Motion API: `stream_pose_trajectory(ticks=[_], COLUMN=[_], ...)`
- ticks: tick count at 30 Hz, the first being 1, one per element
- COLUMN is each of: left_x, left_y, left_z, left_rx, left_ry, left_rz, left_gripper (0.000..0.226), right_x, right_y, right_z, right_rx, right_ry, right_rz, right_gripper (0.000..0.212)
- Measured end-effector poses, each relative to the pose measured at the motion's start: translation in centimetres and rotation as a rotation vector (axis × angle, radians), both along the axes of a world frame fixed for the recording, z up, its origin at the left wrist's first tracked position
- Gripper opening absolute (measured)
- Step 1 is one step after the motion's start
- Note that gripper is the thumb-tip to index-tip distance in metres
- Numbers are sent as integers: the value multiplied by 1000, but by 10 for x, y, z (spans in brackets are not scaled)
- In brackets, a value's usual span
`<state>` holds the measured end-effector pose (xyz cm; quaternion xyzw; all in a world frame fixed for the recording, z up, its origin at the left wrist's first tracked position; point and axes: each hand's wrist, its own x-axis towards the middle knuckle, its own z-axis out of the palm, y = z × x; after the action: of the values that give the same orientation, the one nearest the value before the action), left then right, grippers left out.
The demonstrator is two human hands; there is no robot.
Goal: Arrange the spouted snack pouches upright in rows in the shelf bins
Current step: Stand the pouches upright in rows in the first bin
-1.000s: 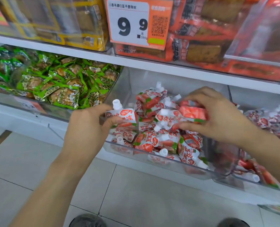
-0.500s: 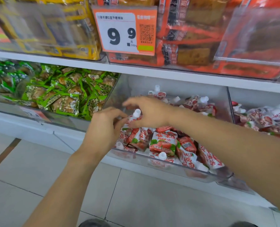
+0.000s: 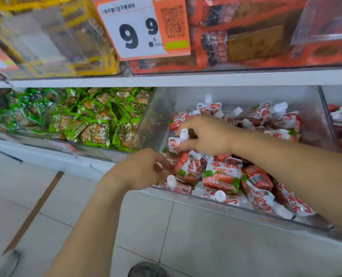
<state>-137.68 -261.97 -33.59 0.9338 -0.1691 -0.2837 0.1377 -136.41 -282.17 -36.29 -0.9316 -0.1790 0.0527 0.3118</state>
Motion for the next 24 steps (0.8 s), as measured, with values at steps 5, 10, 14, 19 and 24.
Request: stream_pose_trajectory(ticks=[5, 10, 14, 19, 24], left_x=[3, 3, 0, -7, -15], left_y=[-8, -16, -9, -4, -2], left_z=[-10, -8, -13, -23, -17], left_rx=[-59, 34, -164, -251, -207], left_ry=[-22, -6, 130, -71, -369], left_rz=[80, -10, 148, 231, 104], left_gripper=[30, 32, 34, 32, 15], right_x=[0, 2, 0, 0, -1], right_y=[-4, -6, -5, -5, -7], right_z=[-1, -3, -2, 0, 3], right_rx=[56, 73, 71, 83, 71], right_ry=[-64, -61, -48, -21, -65], right_rz=[-25, -60, -41, -57, -61], right_gripper=[25, 32, 34, 32, 29])
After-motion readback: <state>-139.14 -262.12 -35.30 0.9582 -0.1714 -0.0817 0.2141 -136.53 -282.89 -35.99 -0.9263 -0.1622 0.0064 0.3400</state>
